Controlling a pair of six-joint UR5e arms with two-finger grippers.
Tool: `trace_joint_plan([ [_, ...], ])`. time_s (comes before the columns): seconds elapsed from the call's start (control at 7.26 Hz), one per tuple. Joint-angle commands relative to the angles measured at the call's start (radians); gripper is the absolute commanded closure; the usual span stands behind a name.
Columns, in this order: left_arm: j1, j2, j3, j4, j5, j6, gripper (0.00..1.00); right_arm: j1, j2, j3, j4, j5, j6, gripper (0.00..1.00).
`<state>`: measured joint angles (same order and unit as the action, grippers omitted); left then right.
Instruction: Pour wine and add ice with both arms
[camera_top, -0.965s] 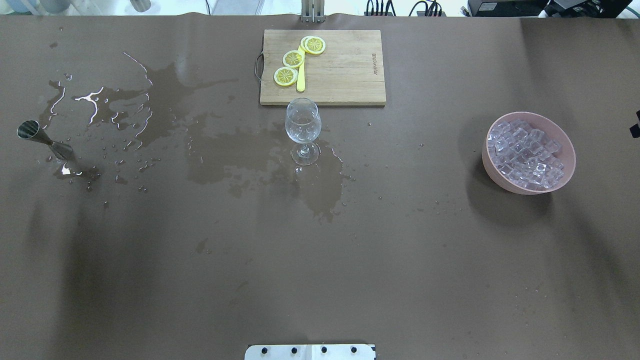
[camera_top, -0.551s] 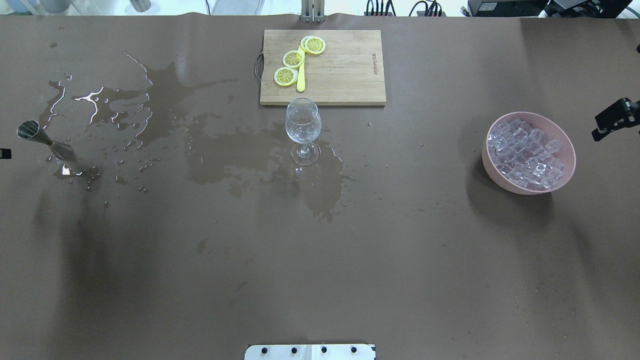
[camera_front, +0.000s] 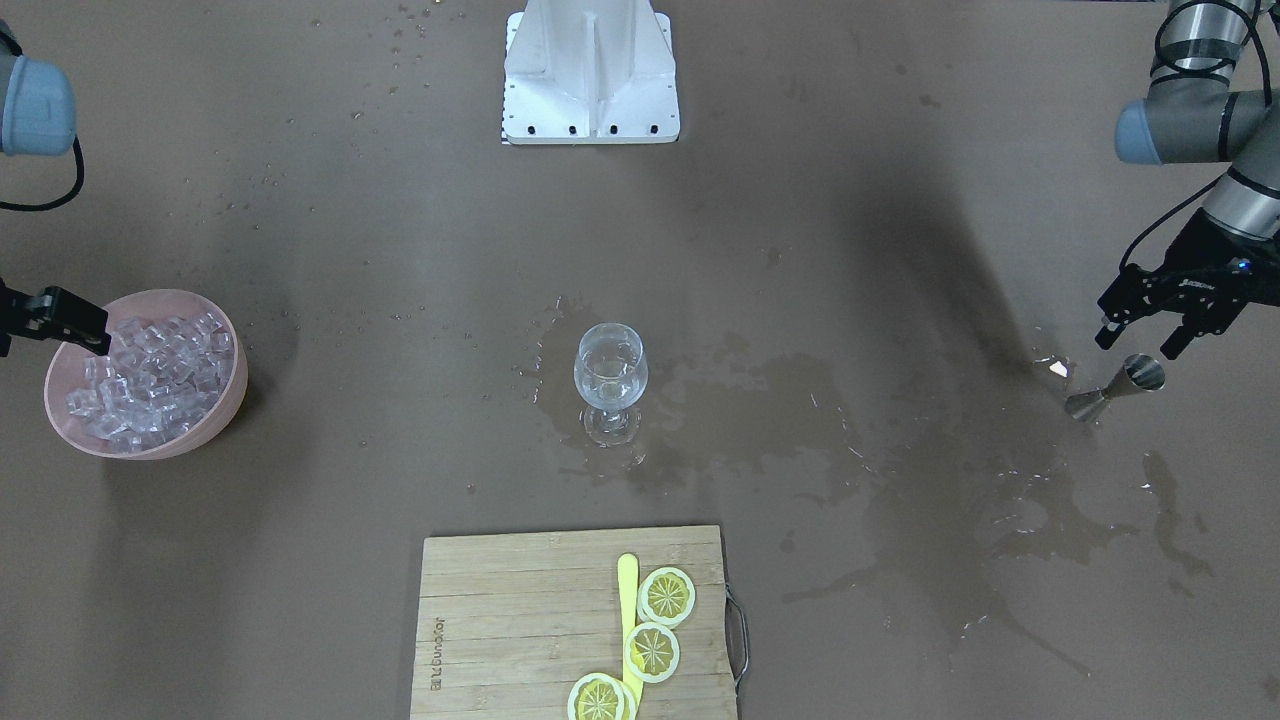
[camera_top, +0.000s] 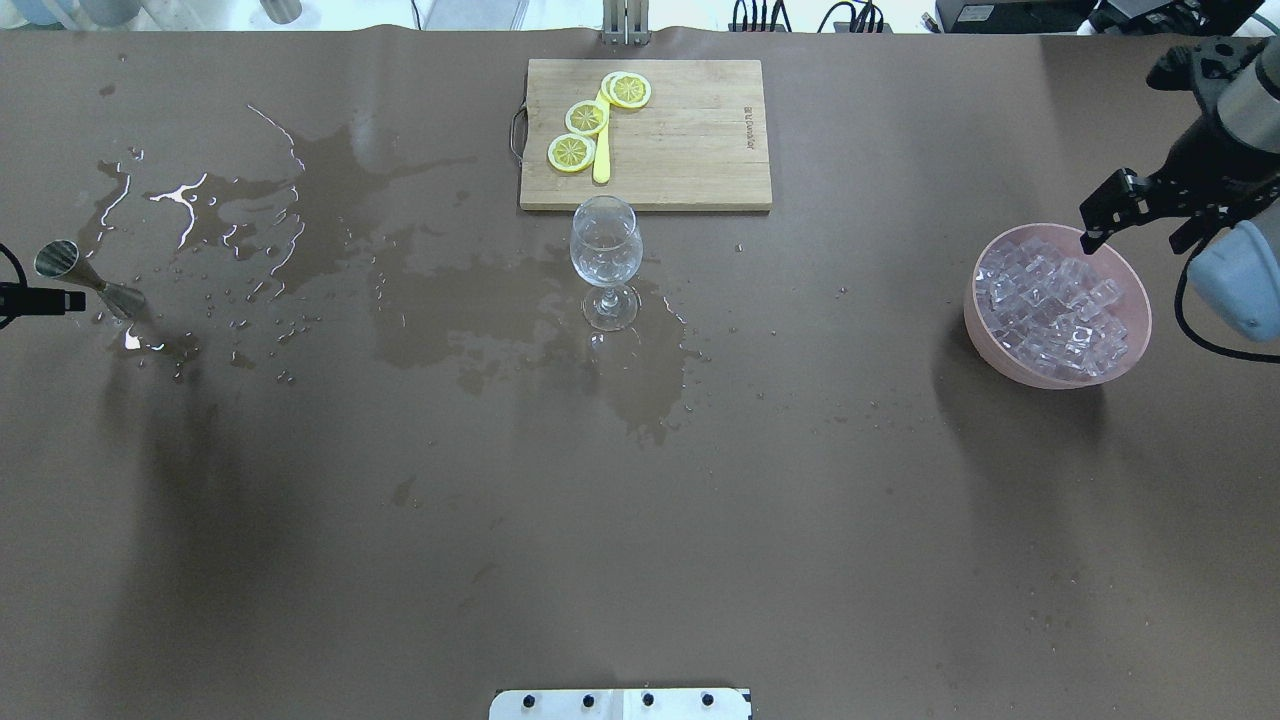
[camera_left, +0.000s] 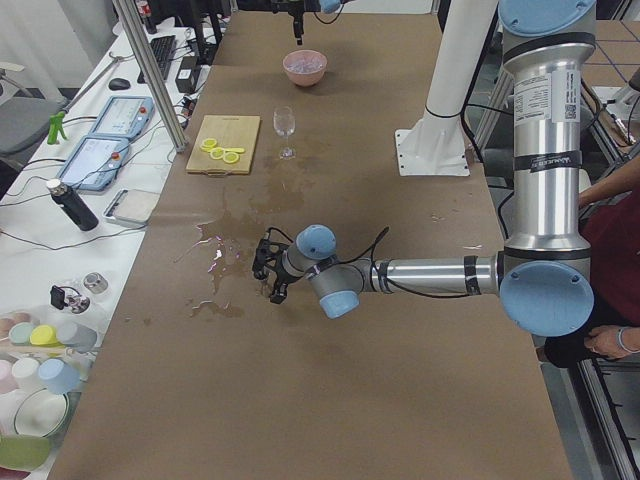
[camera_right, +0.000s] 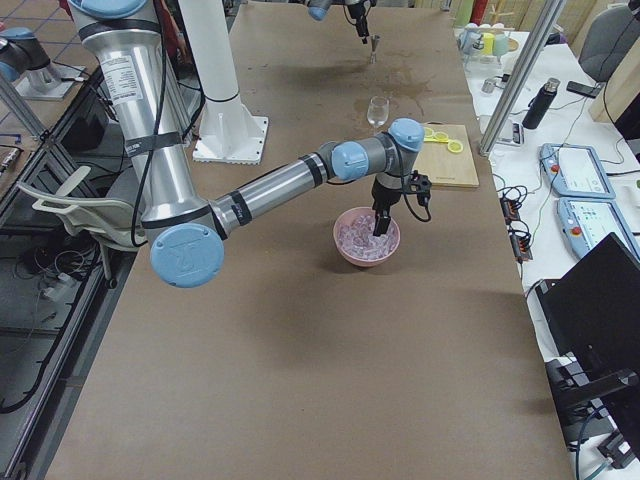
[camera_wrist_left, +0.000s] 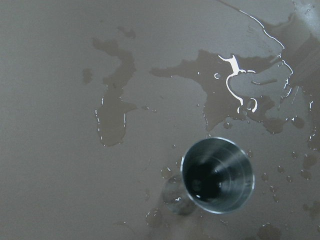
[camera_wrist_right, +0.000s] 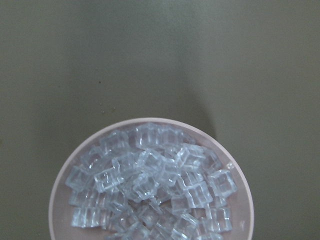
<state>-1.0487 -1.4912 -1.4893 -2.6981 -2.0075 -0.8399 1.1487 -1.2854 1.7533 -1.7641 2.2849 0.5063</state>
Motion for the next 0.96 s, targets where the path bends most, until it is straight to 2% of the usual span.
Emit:
trace_joint_plan([
  [0.0, 0.05, -0.027, 0.035, -0.006, 0.083, -0.019, 0.05, -0.058, 0.049, -0.063, 0.055, -0.024, 0.082, 0.0],
  [0.14, 0.064, -0.027, 0.055, -0.043, 0.107, -0.019, 0.05, -0.091, 0.049, -0.089, 0.089, -0.074, 0.086, 0.01],
  [0.28, 0.067, -0.026, 0.104, -0.119, 0.114, -0.021, 0.05, -0.092, 0.051, -0.144, 0.15, -0.081, 0.086, 0.01],
  [0.41, 0.068, -0.029, 0.153, -0.194, 0.116, -0.045, 0.05, -0.092, 0.055, -0.158, 0.164, -0.082, 0.087, 0.02],
  [0.83, 0.091, -0.041, 0.161, -0.212, 0.157, -0.097, 0.05, -0.093, 0.052, -0.179, 0.16, -0.085, 0.086, 0.1],
])
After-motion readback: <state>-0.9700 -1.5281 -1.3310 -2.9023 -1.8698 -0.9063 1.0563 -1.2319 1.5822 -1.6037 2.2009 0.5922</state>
